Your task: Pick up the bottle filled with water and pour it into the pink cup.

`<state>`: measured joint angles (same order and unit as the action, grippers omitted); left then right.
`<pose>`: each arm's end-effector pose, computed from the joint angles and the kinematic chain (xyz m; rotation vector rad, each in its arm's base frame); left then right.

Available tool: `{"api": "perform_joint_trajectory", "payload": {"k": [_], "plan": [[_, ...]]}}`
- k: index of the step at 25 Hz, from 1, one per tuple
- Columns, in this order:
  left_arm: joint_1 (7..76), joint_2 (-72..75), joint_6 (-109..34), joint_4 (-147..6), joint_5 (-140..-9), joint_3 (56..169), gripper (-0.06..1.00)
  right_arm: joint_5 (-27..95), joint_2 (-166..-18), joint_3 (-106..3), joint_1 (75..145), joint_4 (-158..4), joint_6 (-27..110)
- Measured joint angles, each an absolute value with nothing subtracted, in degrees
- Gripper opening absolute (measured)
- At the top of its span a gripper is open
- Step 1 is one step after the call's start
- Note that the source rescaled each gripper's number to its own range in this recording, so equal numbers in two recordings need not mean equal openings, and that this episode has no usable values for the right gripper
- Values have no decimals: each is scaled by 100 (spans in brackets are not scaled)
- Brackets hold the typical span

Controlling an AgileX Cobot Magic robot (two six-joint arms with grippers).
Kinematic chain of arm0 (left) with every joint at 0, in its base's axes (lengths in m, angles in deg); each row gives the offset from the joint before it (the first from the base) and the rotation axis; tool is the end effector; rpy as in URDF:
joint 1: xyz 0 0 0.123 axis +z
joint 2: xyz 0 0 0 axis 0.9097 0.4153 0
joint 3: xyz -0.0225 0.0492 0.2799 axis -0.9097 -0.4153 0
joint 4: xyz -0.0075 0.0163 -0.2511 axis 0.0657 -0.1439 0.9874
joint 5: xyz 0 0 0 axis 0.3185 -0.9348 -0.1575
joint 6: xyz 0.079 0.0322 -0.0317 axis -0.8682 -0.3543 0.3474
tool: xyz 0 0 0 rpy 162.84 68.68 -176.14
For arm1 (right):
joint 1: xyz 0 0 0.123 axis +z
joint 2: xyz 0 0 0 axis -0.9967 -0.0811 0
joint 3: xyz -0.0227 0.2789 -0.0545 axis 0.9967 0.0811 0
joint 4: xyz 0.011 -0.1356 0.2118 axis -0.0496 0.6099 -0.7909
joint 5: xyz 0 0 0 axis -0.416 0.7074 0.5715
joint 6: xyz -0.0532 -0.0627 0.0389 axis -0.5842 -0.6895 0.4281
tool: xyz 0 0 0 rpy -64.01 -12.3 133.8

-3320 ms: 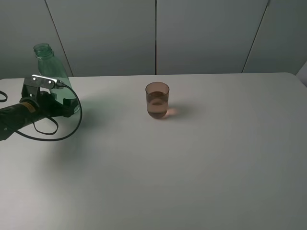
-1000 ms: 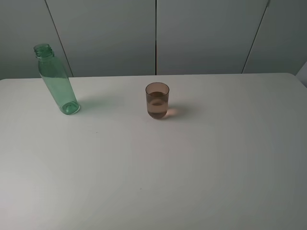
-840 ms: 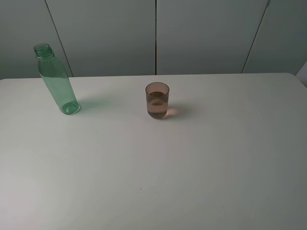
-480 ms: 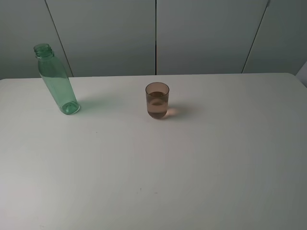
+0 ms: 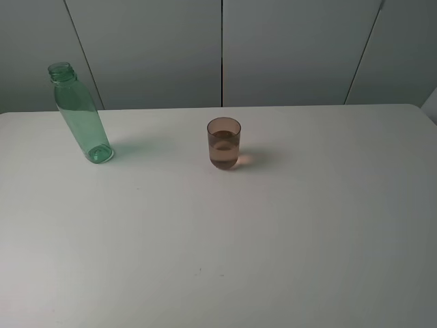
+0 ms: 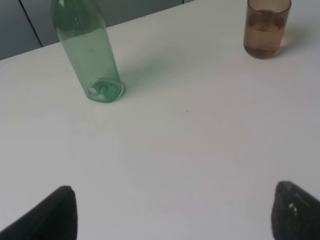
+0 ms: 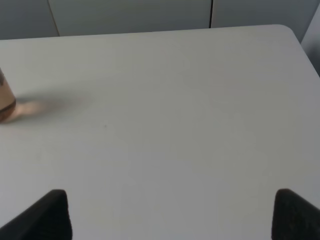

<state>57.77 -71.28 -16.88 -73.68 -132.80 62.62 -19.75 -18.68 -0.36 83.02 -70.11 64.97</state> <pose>-0.0113 -0.0137 0.2816 0.3946 2.0051 -0.1566 -0.0072 0.0017 0.2753 0.0512 2.0744 0.0030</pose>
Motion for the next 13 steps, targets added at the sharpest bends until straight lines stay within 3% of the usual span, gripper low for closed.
{"api": "perform_joint_trajectory", "payload": {"k": [13], "plan": [[5775,-7128,-1655,-7387,-13280,6262,98,-1975,-1868,-36,8302,-7011,6497]]}}
